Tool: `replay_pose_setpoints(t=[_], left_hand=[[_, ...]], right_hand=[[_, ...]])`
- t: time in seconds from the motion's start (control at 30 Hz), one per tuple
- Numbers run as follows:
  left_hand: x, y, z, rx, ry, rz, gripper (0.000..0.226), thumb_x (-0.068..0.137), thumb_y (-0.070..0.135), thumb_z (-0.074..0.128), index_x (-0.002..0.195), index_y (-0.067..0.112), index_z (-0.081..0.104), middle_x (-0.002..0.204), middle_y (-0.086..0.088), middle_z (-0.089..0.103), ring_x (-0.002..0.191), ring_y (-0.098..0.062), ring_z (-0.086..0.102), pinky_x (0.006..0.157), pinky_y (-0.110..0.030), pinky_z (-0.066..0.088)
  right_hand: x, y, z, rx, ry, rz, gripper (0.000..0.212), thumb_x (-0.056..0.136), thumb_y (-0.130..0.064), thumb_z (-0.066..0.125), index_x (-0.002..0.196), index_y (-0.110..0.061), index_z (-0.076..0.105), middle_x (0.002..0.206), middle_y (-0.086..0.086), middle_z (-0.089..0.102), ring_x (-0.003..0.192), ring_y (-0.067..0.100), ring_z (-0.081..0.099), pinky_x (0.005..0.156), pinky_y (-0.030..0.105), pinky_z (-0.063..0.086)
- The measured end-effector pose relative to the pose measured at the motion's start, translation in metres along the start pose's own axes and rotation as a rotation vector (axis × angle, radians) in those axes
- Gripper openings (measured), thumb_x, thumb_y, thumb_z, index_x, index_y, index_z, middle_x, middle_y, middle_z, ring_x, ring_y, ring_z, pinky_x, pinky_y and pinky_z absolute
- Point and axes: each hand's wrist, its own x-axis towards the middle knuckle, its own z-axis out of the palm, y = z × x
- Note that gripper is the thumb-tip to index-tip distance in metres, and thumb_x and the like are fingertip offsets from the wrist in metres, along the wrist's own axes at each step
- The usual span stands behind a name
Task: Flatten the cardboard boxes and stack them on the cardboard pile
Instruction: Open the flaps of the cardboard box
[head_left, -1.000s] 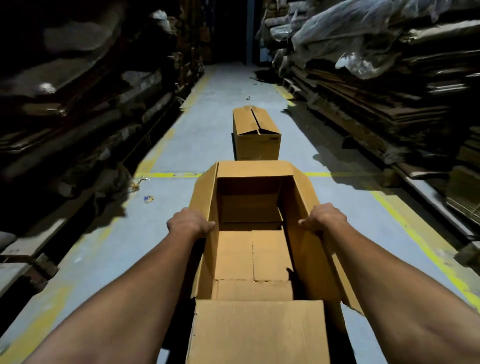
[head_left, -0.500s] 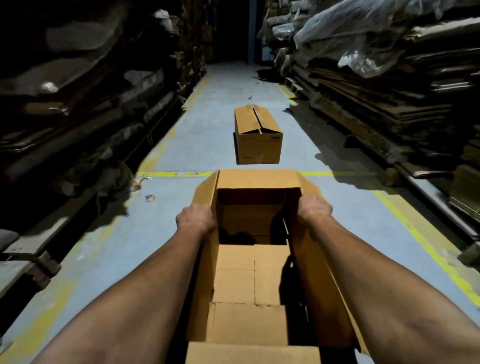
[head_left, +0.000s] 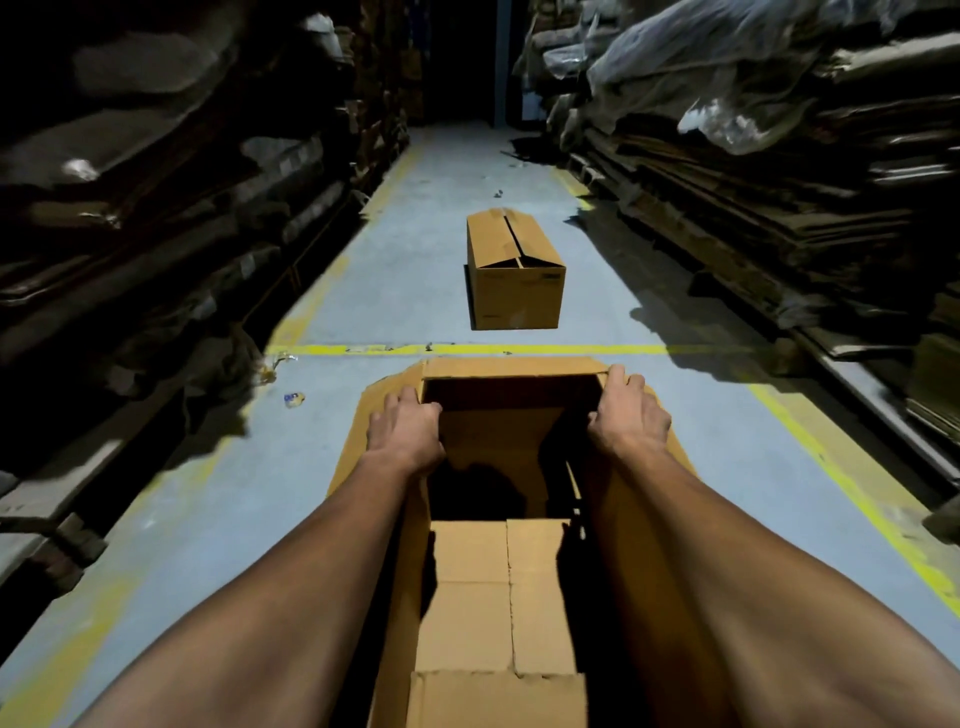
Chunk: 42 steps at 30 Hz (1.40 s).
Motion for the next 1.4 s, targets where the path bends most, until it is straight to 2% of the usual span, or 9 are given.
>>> replay_pose_setpoints(t=[0.27, 0.5, 0.7, 0.87, 0.93, 1.07, 1.17, 1.3, 1.4], left_hand=[[0.036, 0.036, 0.015, -0.155, 0.035, 0.018, 0.092, 0.095, 0.023, 0.06, 0.166, 0.032, 0.002, 0.167, -0.005, 0.021, 0.145, -0.036, 0.031, 0.111, -0.056, 0.037], [0.1, 0.05, 0.019, -0.179, 0.023, -0.084, 0.126, 0.09, 0.032, 0.073, 0.147, 0.057, -0.036, 0.17, 0.009, -0.028, 0.135, -0.041, 0.049, 0.086, -0.066, 0.052], [0.139, 0.043, 0.019, 0.001, -0.095, -0.045, 0.075, 0.096, 0.024, 0.058, 0.155, 0.048, 0.018, 0.16, -0.007, 0.027, 0.137, -0.046, 0.044, 0.095, -0.071, 0.049], [0.137, 0.032, 0.017, -0.118, -0.209, -0.015, 0.09, 0.092, 0.025, 0.067, 0.159, 0.051, 0.011, 0.17, 0.001, 0.006, 0.15, -0.041, 0.028, 0.111, -0.069, 0.038], [0.115, 0.028, 0.022, -0.214, -0.108, 0.012, 0.099, 0.089, 0.021, 0.073, 0.161, 0.048, 0.01, 0.173, 0.008, -0.006, 0.154, -0.037, 0.023, 0.114, -0.066, 0.037], [0.042, 0.017, 0.027, -0.284, 0.247, -0.089, 0.081, 0.087, 0.01, 0.07, 0.155, 0.023, 0.028, 0.166, -0.009, 0.014, 0.146, -0.039, 0.034, 0.103, -0.051, 0.049], [0.005, -0.001, 0.012, -0.182, 0.022, -0.241, 0.06, 0.09, 0.024, 0.073, 0.141, 0.016, 0.042, 0.146, -0.011, 0.044, 0.133, -0.037, 0.048, 0.094, -0.047, 0.05], [-0.031, -0.024, -0.015, 0.024, -0.441, -0.308, 0.058, 0.088, 0.056, 0.072, 0.13, 0.017, 0.067, 0.128, -0.007, 0.064, 0.119, -0.028, 0.063, 0.098, -0.037, 0.054], [-0.047, -0.021, -0.027, -0.212, -0.581, -0.336, 0.027, 0.1, 0.029, 0.068, 0.107, 0.004, 0.07, 0.113, -0.013, 0.069, 0.118, -0.03, 0.068, 0.083, -0.031, 0.057]], right_hand=[[-0.011, 0.024, 0.035, -0.084, -0.157, -0.214, 0.107, 0.089, -0.019, 0.075, 0.164, -0.035, -0.001, 0.168, 0.003, 0.012, 0.137, 0.037, 0.037, 0.105, 0.048, 0.048], [-0.011, 0.021, 0.045, -0.246, -0.123, -0.248, 0.102, 0.095, 0.007, 0.052, 0.165, -0.031, -0.012, 0.171, 0.01, 0.0, 0.138, 0.039, 0.038, 0.107, 0.046, 0.046], [-0.006, 0.021, 0.053, -0.266, -0.138, -0.251, 0.104, 0.093, 0.01, 0.053, 0.165, -0.028, -0.011, 0.172, 0.012, -0.007, 0.145, 0.042, 0.031, 0.112, 0.049, 0.043], [-0.005, 0.022, 0.054, -0.224, -0.138, -0.235, 0.105, 0.091, 0.014, 0.052, 0.165, -0.027, -0.009, 0.172, 0.011, -0.007, 0.145, 0.04, 0.03, 0.113, 0.05, 0.041], [-0.007, 0.021, 0.049, -0.204, -0.139, -0.221, 0.105, 0.09, 0.015, 0.053, 0.165, -0.027, -0.008, 0.172, 0.01, -0.005, 0.146, 0.04, 0.03, 0.115, 0.05, 0.041], [-0.011, 0.022, 0.038, -0.062, -0.101, -0.145, 0.1, 0.091, 0.004, 0.065, 0.164, -0.023, 0.003, 0.161, 0.013, 0.025, 0.134, 0.034, 0.048, 0.101, 0.043, 0.053], [-0.024, 0.02, 0.02, 0.032, -0.098, -0.008, 0.077, 0.085, -0.01, 0.08, 0.142, -0.018, 0.028, 0.139, 0.015, 0.044, 0.114, 0.033, 0.061, 0.081, 0.041, 0.056], [-0.041, 0.022, -0.018, -0.039, -0.355, 0.137, 0.052, 0.088, -0.02, 0.08, 0.133, -0.01, 0.056, 0.128, 0.01, 0.058, 0.119, 0.03, 0.062, 0.085, 0.037, 0.053], [-0.044, 0.037, -0.028, 0.104, -0.567, 0.218, 0.038, 0.095, -0.017, 0.068, 0.131, -0.006, 0.066, 0.12, 0.01, 0.066, 0.117, 0.028, 0.065, 0.101, 0.032, 0.054]])
